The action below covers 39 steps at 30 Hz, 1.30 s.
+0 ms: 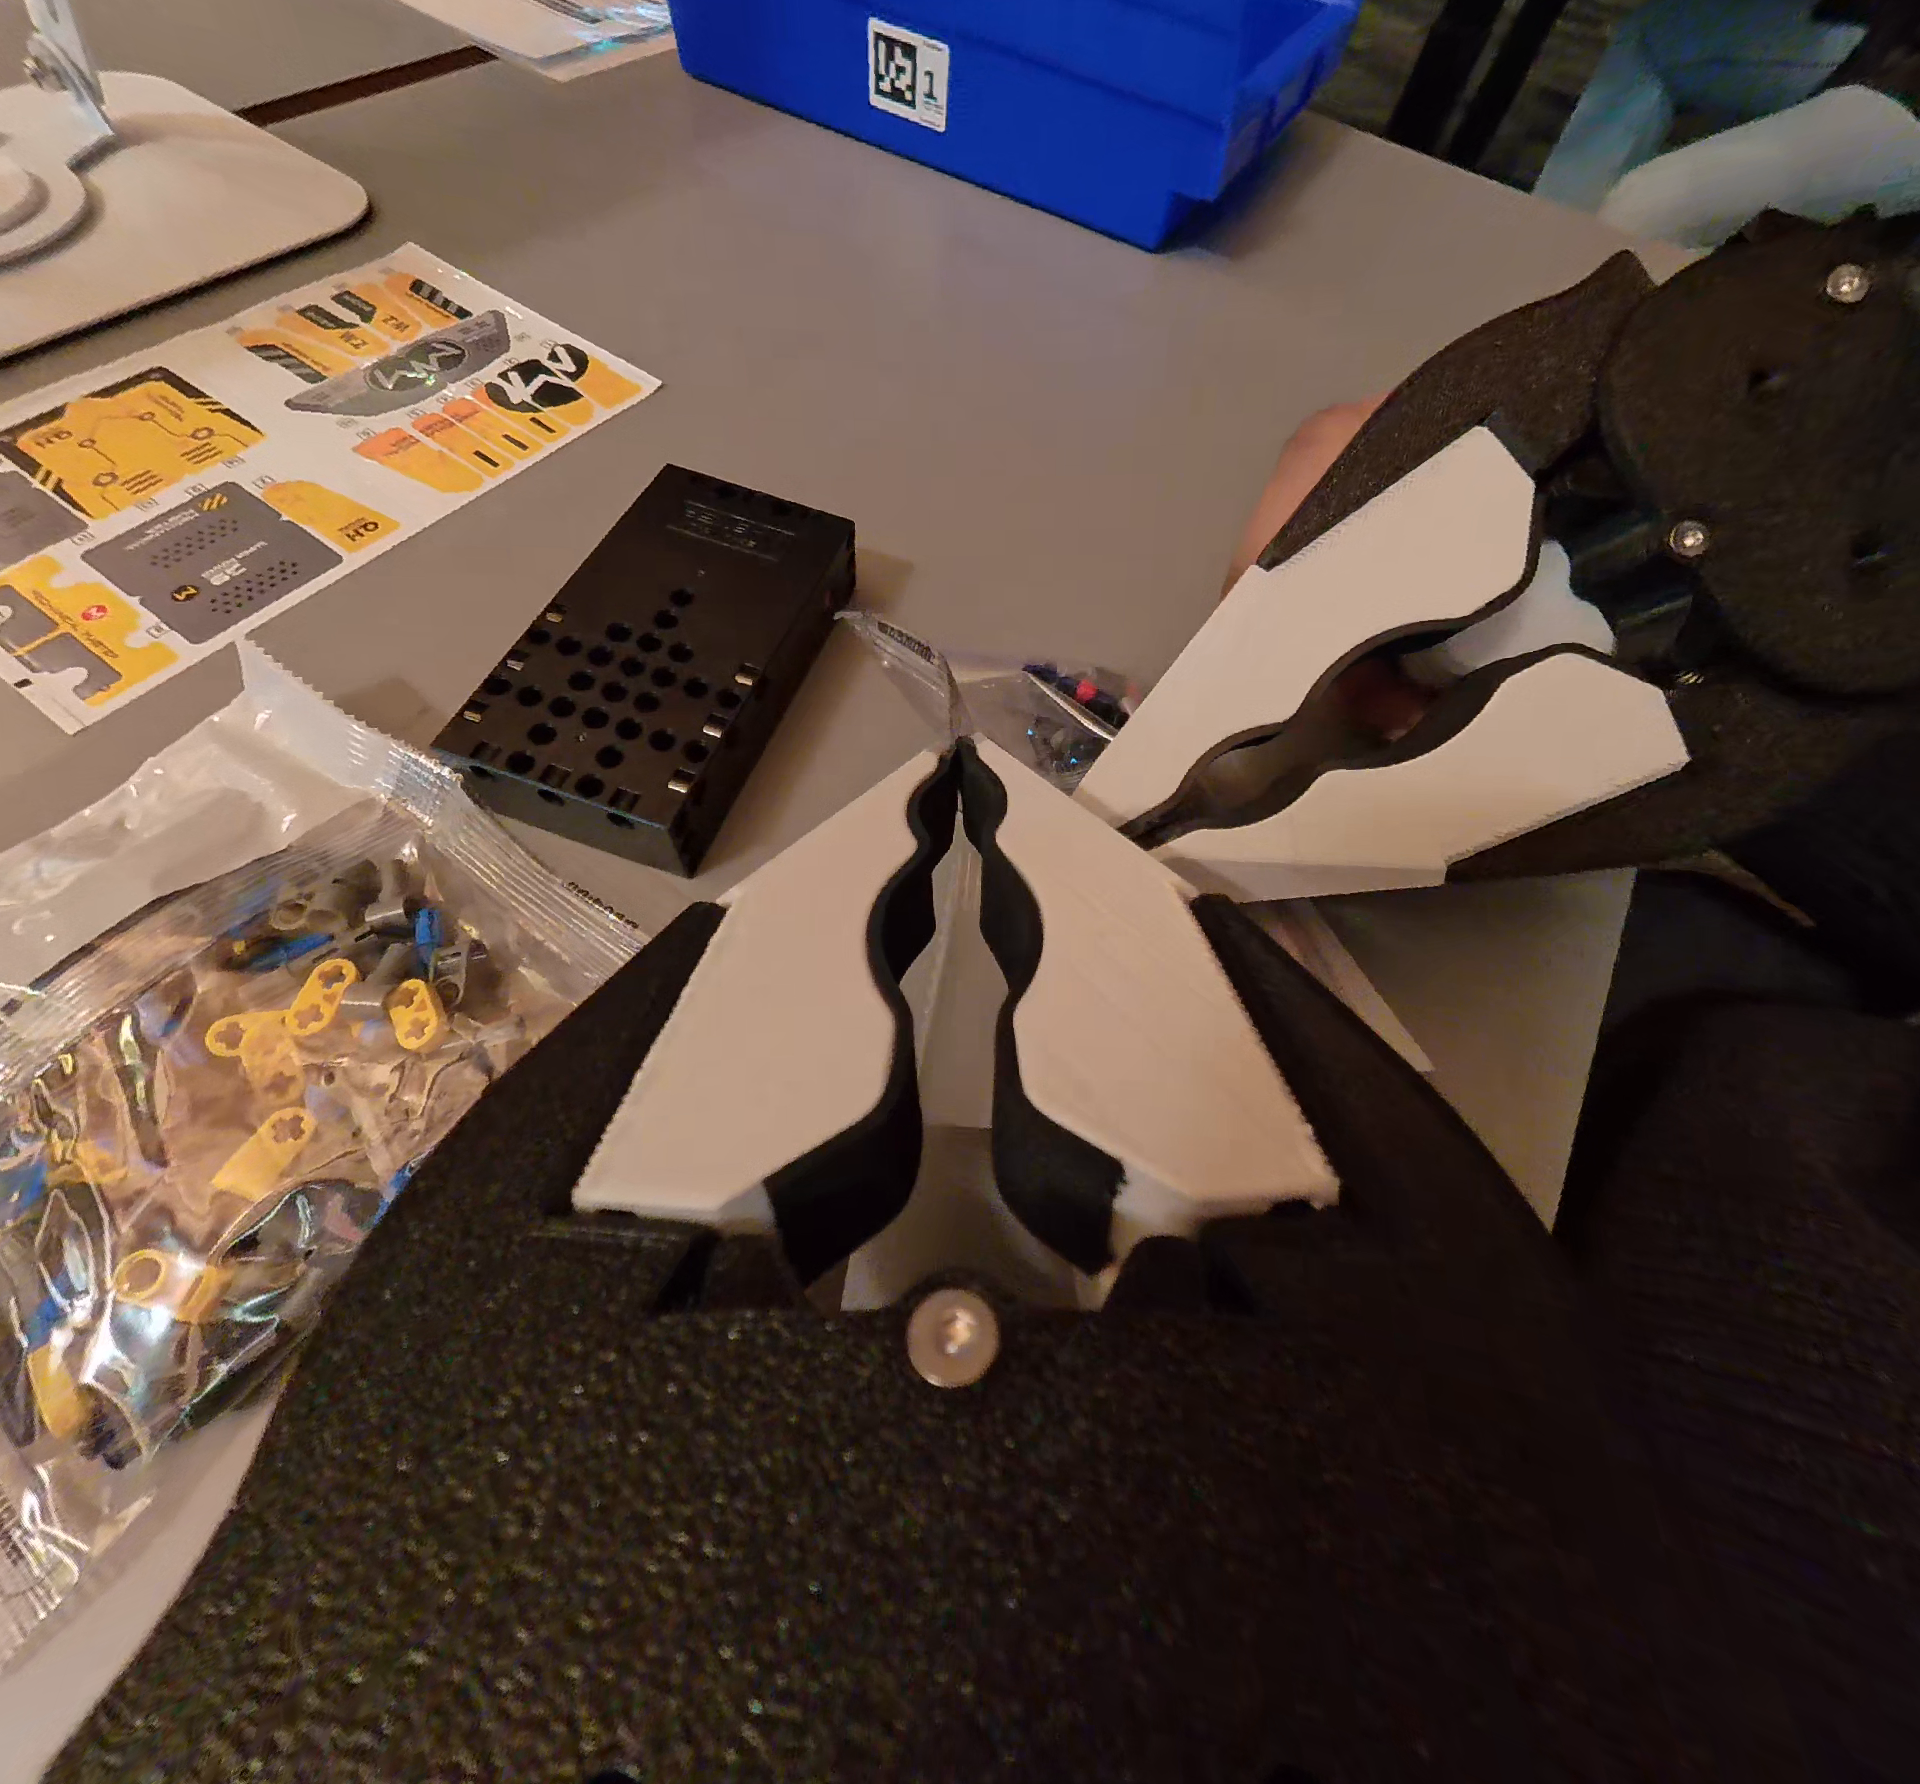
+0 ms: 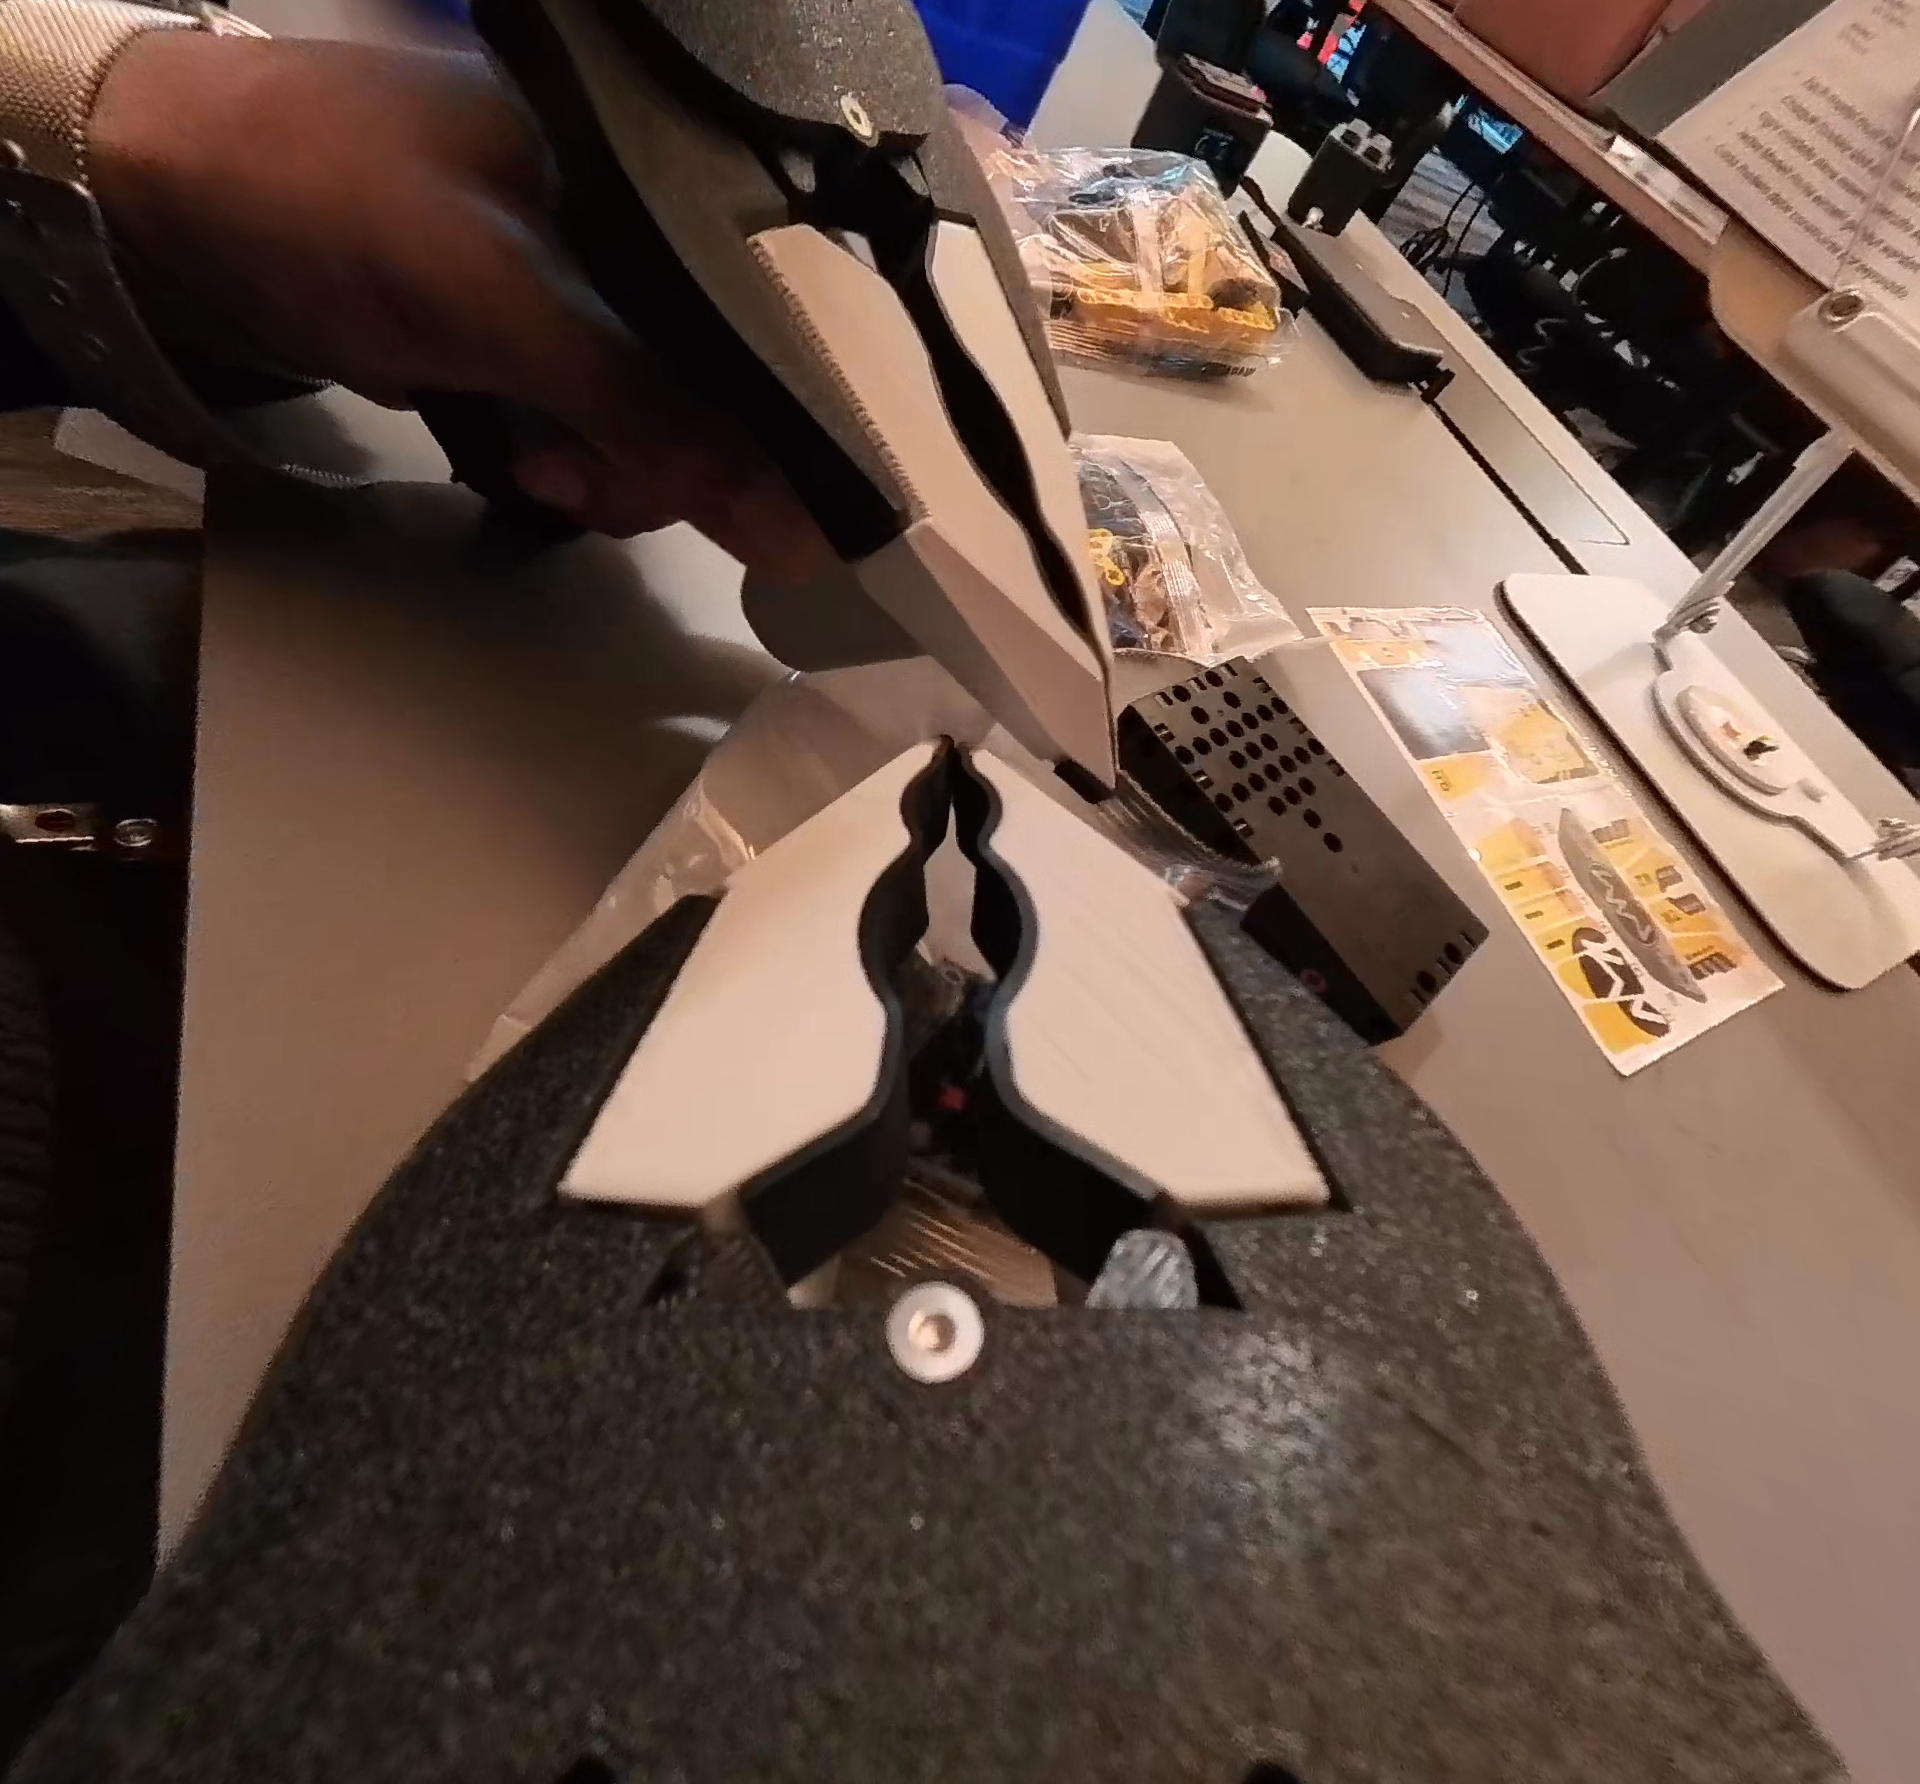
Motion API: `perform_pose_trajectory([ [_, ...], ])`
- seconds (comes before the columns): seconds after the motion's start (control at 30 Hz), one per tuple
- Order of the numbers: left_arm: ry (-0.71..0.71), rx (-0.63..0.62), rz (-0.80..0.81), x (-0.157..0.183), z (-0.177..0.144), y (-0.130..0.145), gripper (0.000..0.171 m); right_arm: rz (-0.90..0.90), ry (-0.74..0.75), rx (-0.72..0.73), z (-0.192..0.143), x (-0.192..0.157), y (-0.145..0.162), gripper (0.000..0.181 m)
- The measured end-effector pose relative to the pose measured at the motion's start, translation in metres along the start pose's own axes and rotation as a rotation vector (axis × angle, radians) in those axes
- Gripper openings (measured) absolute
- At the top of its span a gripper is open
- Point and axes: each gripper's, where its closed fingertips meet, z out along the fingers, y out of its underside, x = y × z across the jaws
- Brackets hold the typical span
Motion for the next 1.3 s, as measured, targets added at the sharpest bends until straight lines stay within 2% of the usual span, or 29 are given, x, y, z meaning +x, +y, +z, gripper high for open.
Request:
perform_pose_trajectory([
  [0.23,0.034,0.014,-0.093,-0.011,-0.004,-0.001,0.000,-0.027,0.090,-0.033,0.007,0.008,0.002,0.004],
  [0.37,0.064,0.057,-0.144,-0.011,-0.010,-0.007,0.000,0.126,0.047,0.092,-0.007,0.019,-0.011,0.013],
  [0.53,0.077,0.091,-0.181,-0.015,-0.015,-0.009,0.000,0.409,0.094,0.267,-0.031,0.058,-0.017,0.015],
  [0.63,0.088,0.111,-0.189,-0.015,-0.017,-0.012,0.000,0.554,0.130,0.278,-0.034,0.077,-0.008,0.032],
  [0.7,0.103,0.132,-0.193,-0.011,-0.018,-0.016,0.000,0.564,0.139,0.270,-0.033,0.078,-0.007,0.040],
  [0.8,0.126,0.157,-0.190,-0.004,-0.019,-0.021,0.000,0.506,0.156,0.234,-0.029,0.073,-0.007,0.041],
  [0.9,0.120,0.174,-0.167,-0.001,-0.019,-0.025,0.000,0.464,0.203,0.177,-0.024,0.073,-0.002,0.037],
  [0.97,0.100,0.181,-0.155,-0.003,-0.021,-0.026,0.000,0.480,0.255,0.159,-0.025,0.080,0.002,0.016],
  [1.0,0.088,0.185,-0.152,-0.006,-0.022,-0.027,0.000,0.498,0.281,0.162,-0.027,0.084,0.004,0.000],
  [1.2,0.058,0.213,-0.167,-0.017,-0.030,-0.030,0.000,0.636,0.235,0.211,-0.036,0.094,0.010,0.000],
  [1.3,0.071,0.216,-0.169,-0.014,-0.029,-0.031,0.000,0.579,0.206,0.225,-0.034,0.086,0.003,0.004],
])
